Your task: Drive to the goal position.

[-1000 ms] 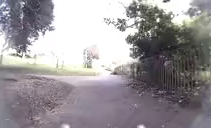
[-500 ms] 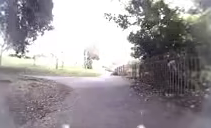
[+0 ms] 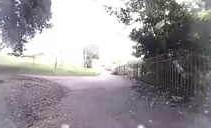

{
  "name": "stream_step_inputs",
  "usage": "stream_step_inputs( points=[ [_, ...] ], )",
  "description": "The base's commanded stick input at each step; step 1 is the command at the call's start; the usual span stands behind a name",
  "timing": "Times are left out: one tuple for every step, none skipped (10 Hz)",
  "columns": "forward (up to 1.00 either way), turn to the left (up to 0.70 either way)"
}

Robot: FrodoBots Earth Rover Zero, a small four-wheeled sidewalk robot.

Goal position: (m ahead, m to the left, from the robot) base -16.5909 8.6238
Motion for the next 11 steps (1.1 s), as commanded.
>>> stream_step_inputs(
  points=[
    [0.70, 0.01],
    [0.70, 0.01],
    [0.70, 0.01],
    [0.70, 0.01],
    [0.70, 0.01],
    [0.70, 0.01],
    [0.70, 0.01],
    [0.70, 0.10],
    [0.70, 0.27],
    [0.70, 0.36],
    [0.70, 0.36]
  ],
)
